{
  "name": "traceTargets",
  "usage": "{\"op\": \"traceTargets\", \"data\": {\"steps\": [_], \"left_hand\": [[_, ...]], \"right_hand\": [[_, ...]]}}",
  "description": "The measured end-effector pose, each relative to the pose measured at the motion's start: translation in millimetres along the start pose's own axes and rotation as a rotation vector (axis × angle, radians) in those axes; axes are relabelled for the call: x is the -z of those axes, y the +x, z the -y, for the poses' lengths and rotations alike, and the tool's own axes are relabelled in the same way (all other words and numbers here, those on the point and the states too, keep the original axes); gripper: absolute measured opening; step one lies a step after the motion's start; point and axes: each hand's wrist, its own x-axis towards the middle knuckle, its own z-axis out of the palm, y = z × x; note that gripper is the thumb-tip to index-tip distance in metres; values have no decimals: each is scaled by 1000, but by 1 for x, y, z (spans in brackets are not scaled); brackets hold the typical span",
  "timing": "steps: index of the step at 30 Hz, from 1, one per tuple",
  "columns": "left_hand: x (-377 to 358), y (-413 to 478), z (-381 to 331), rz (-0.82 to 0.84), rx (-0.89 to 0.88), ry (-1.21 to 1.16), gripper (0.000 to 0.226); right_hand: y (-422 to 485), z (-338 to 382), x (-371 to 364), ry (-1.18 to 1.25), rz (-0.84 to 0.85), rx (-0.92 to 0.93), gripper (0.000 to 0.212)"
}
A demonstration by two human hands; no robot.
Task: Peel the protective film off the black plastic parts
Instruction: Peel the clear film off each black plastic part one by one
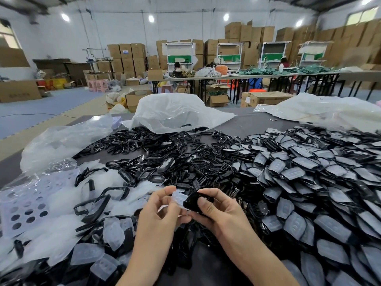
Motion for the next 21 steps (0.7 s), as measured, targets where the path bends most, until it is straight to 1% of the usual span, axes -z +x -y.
{"op": "traceTargets", "data": {"steps": [2,5,8,12,14,17,19,21], "left_hand": [[0,-1,0,51,32,12,26],[-1,-3,-3,102,37,1,25],[0,-3,-4,105,-18,78,20],[1,0,1,133,-28,182,9],[2,-1,5,187,-88,296,17],[3,-5,7,324,-230,496,31],[3,-6,8,317,-294,586,36],[4,-5,8,252,-302,604,32]], "right_hand": [[1,0,1,-7,-41,24,16],[2,2,3,-31,-40,46,19],[2,1,3,-37,-30,48,20],[3,2,4,48,-39,28,18],[3,2,4,73,-29,22,18],[2,-1,2,73,1,6,20],[2,-2,2,49,5,11,23],[3,-1,2,16,-29,41,26]]}}
